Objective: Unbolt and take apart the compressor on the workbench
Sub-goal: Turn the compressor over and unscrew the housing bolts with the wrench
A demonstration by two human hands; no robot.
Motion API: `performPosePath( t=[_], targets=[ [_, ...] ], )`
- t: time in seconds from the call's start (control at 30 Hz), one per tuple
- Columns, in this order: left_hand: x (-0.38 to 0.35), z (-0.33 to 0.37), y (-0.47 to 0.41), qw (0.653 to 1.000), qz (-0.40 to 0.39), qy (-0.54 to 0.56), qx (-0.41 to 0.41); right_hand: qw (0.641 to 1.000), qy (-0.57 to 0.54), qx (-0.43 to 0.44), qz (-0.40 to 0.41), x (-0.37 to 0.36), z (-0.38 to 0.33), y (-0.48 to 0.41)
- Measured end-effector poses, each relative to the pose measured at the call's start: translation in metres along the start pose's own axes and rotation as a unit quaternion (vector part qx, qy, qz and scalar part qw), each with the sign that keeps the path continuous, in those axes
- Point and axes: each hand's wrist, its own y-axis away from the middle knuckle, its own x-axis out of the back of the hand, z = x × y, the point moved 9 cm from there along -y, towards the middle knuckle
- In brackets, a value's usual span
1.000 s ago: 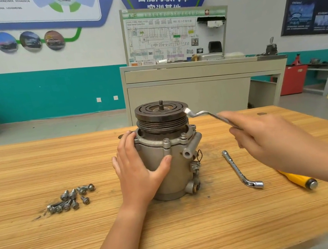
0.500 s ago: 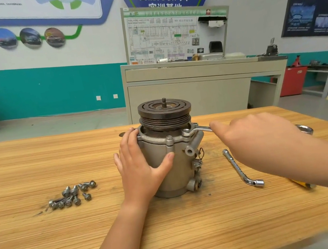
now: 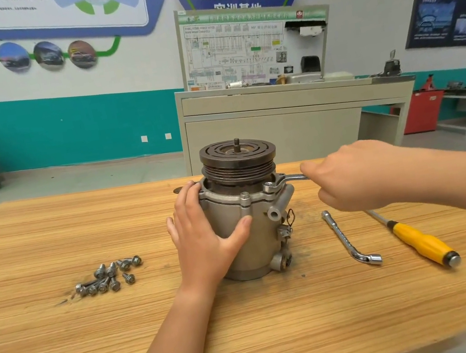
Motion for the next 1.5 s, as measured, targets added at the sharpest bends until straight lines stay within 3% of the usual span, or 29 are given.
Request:
performPosePath(
  t=[0.17, 0.4, 0.5, 0.57, 0.6, 0.67, 0.73, 0.87, 1.0, 1.17, 1.5],
  targets=[
    [0.001, 0.000, 0.000, 1.000, 0.003, 0.002, -0.001, 0.996, 0.064, -0.010, 0.057, -0.006, 0.008, -0.029],
    [0.001, 0.001, 0.001, 1.000, 0.005, 0.006, 0.001, 0.988, 0.014, -0.014, 0.156, -0.002, 0.001, -0.049],
    [0.001, 0.001, 0.001, 1.000, 0.004, 0.009, -0.001, 0.961, -0.129, -0.060, 0.238, 0.006, 0.024, -0.021],
    [0.002, 0.001, 0.000, 1.000, 0.004, 0.011, -0.001, 0.905, -0.313, -0.060, 0.281, 0.014, 0.034, 0.007],
    [0.002, 0.001, -0.001, 1.000, 0.005, 0.011, -0.001, 0.889, -0.351, -0.058, 0.289, 0.019, 0.035, 0.020],
    [0.001, 0.001, 0.000, 1.000, 0.004, 0.009, -0.004, 0.912, -0.317, -0.052, 0.254, 0.024, 0.028, 0.040],
    [0.001, 0.000, 0.000, 1.000, 0.003, 0.010, -0.003, 0.953, -0.244, -0.060, 0.166, 0.014, 0.019, 0.044],
    [0.001, 0.001, 0.000, 1.000, 0.002, 0.015, 0.001, 0.983, -0.159, -0.072, 0.064, 0.005, 0.007, 0.044],
    [0.001, 0.000, 0.001, 1.000, 0.003, 0.014, 0.002, 0.993, -0.082, -0.064, 0.056, 0.008, -0.003, 0.032],
    [0.001, 0.001, 0.000, 1.000, 0.006, 0.014, -0.003, 0.992, 0.106, -0.025, 0.057, 0.025, -0.017, 0.027],
    [0.000, -0.002, 0.002, 1.000, 0.015, 0.020, -0.005, 0.990, 0.105, -0.034, 0.086, 0.006, 0.015, -0.005]
  ],
)
